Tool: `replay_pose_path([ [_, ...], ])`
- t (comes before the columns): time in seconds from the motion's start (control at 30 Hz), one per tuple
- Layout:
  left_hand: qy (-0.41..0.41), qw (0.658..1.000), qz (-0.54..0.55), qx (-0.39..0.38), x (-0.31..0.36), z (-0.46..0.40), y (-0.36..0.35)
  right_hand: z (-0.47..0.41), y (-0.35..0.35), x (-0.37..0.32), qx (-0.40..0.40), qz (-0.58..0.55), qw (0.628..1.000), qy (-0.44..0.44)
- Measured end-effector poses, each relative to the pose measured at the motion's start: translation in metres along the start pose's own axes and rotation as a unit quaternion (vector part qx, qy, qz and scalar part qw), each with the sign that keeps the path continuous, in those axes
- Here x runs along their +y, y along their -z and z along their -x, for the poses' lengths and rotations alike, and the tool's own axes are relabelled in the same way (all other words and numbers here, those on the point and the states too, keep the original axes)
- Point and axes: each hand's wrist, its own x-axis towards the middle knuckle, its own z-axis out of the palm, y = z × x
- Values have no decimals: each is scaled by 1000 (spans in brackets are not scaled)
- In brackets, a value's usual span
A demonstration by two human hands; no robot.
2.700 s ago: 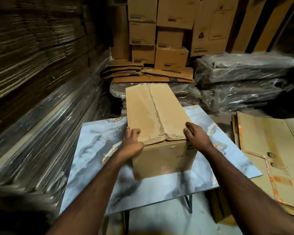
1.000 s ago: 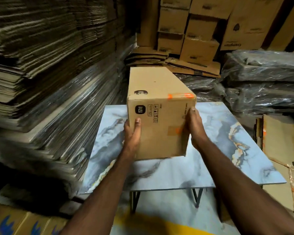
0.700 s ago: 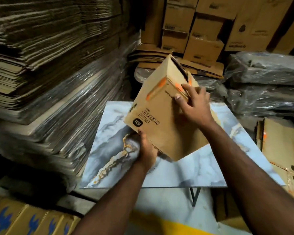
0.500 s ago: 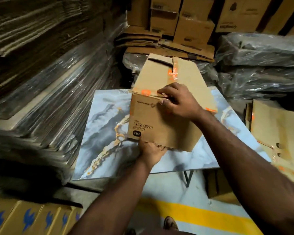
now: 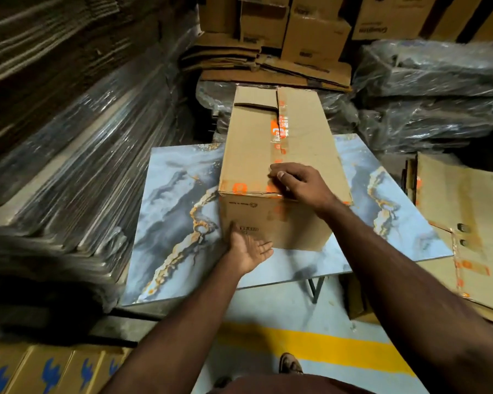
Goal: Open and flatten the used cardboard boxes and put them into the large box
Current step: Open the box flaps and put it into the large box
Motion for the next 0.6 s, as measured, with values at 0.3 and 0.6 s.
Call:
replay_pose_path([
  [0.3, -127, 837, -531, 21, 88, 72, -29, -13, 37, -13, 137, -317, 921, -179],
  [0.6, -329, 539, -718, 292, 143, 74, -95, -64, 41, -5, 267, -129, 941, -161],
])
